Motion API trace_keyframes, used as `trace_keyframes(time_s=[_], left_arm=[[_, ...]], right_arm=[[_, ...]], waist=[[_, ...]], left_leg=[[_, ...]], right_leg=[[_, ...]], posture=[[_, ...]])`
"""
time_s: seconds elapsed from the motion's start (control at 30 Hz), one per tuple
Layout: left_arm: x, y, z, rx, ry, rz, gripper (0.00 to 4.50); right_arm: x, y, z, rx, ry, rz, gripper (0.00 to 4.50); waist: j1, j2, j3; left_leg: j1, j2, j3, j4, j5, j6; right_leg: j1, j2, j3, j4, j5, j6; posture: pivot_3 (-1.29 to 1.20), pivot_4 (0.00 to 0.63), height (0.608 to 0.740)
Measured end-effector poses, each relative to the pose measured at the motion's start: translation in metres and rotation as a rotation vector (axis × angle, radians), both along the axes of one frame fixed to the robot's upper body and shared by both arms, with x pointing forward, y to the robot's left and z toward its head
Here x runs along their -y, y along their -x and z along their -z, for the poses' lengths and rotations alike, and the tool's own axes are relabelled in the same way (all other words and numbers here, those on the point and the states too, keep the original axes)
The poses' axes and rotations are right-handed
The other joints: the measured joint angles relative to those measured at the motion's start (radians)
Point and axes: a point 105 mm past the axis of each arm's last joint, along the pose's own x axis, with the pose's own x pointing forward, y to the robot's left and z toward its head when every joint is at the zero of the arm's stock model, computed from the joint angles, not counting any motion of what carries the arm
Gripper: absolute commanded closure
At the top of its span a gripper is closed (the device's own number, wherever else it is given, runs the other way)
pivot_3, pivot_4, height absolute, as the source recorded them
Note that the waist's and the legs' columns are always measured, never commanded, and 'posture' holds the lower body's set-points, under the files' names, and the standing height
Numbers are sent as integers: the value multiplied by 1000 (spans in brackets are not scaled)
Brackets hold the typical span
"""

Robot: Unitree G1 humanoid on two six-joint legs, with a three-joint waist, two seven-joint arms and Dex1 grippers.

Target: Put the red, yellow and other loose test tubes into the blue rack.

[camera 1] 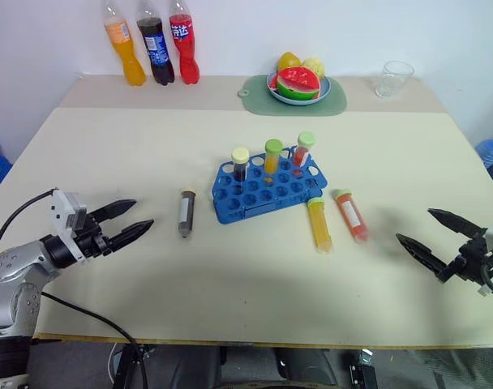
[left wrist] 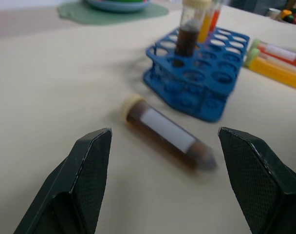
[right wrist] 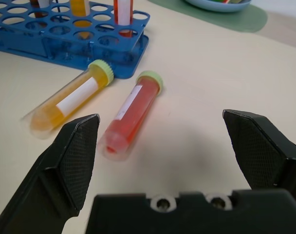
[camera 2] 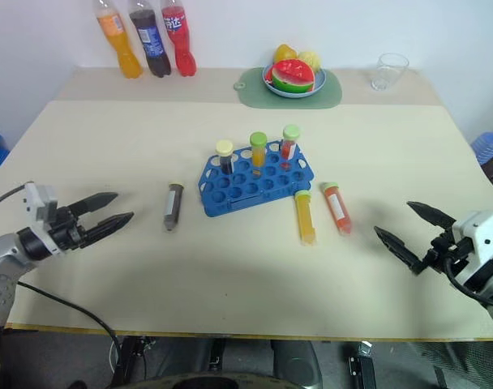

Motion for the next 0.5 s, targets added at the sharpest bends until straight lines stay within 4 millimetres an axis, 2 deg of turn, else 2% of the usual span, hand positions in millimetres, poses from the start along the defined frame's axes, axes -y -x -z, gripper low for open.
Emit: trace_keyframes(time_s=[0.2, 0.5], left_arm=[[3, 4, 2, -18, 26, 2, 913], [10, -2, -12, 41, 21, 16, 913]], right_arm=[[-4, -7, 3, 4, -7, -4, 0], [-12, -16, 7, 12, -24, -4, 0]], waist=[[0, 0, 0], [0, 0, 0]], left_leg=[[0, 0, 0, 0, 0, 0], [0, 0, 0, 0, 0, 0]], right_leg=[[0, 0, 0, 0, 0, 0], [0, 0, 0, 1, 0, 0]], posture=[[0, 150, 740], [0, 150, 740]])
